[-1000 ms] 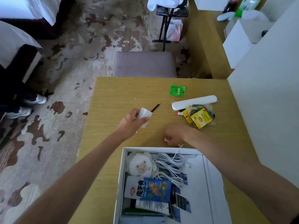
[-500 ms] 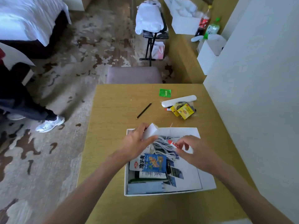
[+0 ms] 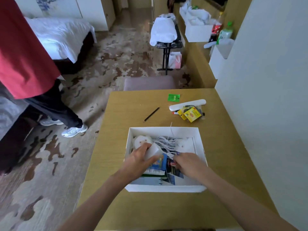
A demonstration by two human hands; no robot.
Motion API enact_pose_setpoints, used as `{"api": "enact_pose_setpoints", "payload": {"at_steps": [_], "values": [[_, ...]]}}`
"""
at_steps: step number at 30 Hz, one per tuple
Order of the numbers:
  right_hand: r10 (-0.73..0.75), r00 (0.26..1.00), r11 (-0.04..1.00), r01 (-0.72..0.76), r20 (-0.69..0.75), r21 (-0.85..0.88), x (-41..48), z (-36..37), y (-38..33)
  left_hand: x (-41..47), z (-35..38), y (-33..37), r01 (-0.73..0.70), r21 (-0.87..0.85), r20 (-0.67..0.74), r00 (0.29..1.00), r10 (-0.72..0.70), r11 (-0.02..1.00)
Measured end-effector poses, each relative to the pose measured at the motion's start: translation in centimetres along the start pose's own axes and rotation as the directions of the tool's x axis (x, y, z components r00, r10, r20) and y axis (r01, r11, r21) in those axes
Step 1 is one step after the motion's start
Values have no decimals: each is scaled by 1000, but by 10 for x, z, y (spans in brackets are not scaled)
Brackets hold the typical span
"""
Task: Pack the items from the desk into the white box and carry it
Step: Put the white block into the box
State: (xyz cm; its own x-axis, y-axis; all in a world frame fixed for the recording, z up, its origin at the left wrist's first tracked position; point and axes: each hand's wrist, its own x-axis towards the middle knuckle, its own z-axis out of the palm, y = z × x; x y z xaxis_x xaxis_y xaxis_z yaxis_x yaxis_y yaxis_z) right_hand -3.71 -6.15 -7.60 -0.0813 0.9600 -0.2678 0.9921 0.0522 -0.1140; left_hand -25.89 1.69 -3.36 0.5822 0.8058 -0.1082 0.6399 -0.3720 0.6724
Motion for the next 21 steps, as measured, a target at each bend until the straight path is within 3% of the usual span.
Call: {"api": "enact_pose_setpoints", "payload": {"at_steps": [5,9,10,12,14,18,21], "values": [[-36,999,996,39,-39,81,1,2,-2,-13,12,4,20,-19,14,1000,-20,1000],[49,995,973,-28,-86,228,-11,1,3,-12,15,8,63,-45,82,995,-59,997],[100,992,924,-64,-76,377,-15,-3,3,-11,15,9,64,-46,102,993,-59,997],[141,989,675,-125,38,727,-21,-17,1,-9,20,14,48,-60,141,989,-39,997],[86,986,464,-169,145,869,-26,-29,-2,-9,27,21,10,-63,166,986,1,998],[98,983,408,-184,157,894,-35,-36,-4,-7,45,32,-155,22,202,968,147,988],[117,957,370,-289,265,883,-39,-33,1,0,47,33,-133,8,336,934,123,991]]}}
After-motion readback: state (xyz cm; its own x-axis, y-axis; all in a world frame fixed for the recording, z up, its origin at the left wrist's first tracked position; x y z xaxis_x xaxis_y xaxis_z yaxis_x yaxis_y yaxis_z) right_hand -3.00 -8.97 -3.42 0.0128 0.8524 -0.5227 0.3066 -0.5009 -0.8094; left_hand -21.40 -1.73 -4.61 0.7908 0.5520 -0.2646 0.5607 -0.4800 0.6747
